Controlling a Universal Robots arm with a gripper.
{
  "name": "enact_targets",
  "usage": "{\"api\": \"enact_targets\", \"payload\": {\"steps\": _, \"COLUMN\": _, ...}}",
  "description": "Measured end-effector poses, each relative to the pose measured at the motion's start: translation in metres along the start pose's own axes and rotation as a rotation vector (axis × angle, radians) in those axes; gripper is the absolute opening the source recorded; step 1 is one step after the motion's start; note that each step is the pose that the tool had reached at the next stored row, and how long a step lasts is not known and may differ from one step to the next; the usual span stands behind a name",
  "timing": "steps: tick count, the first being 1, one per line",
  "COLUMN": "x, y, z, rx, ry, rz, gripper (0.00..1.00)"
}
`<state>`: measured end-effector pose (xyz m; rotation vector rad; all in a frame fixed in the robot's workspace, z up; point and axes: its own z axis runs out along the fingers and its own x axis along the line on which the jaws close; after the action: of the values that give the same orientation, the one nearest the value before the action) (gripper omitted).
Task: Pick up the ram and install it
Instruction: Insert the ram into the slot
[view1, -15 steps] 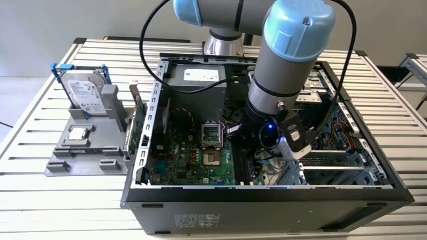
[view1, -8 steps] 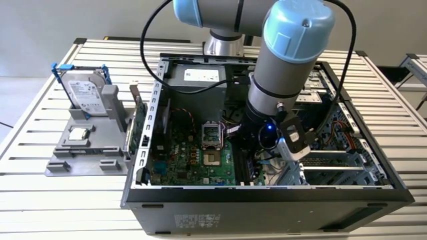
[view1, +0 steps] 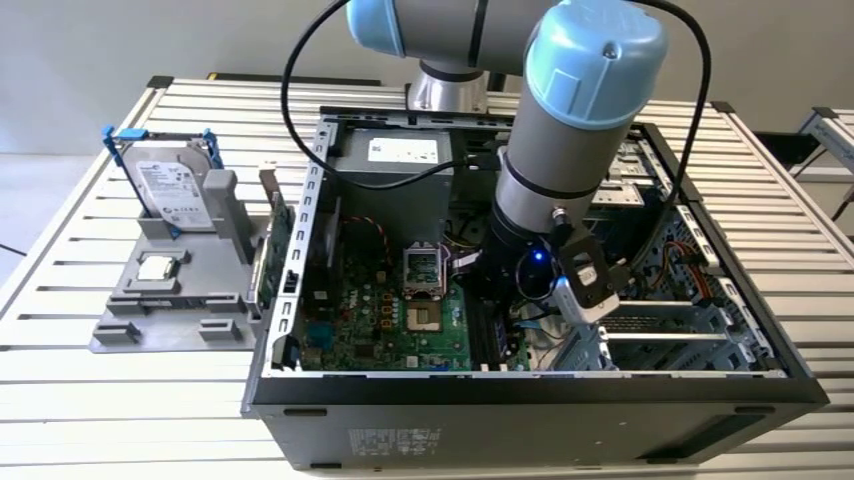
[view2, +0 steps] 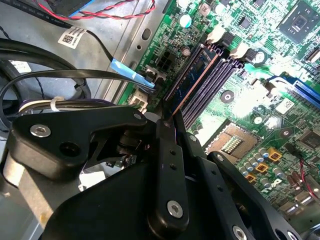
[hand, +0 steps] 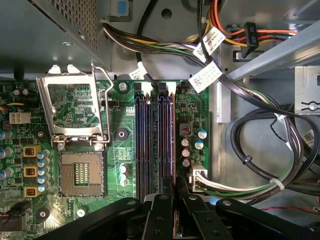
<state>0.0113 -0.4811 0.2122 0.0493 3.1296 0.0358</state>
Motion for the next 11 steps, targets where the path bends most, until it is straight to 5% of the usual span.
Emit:
{"api": "enact_targets", "payload": {"steps": 5, "x": 0.0000, "y": 0.0001, "z": 0.0002, "rx": -0.0005, "ry": 0.0000, "rz": 0.000, "gripper": 0.00}}
{"api": "enact_targets", "payload": {"steps": 6, "x": 0.0000, "y": 0.0002, "z": 0.0003, "rx": -0.0008, "ry": -0.0001, "rz": 0.000, "gripper": 1.00}}
{"api": "enact_targets", "payload": {"steps": 11, "x": 0.0000, "y": 0.0000, "z": 0.0002, "rx": -0.0002, "ry": 0.0000, "rz": 0.000, "gripper": 1.00}}
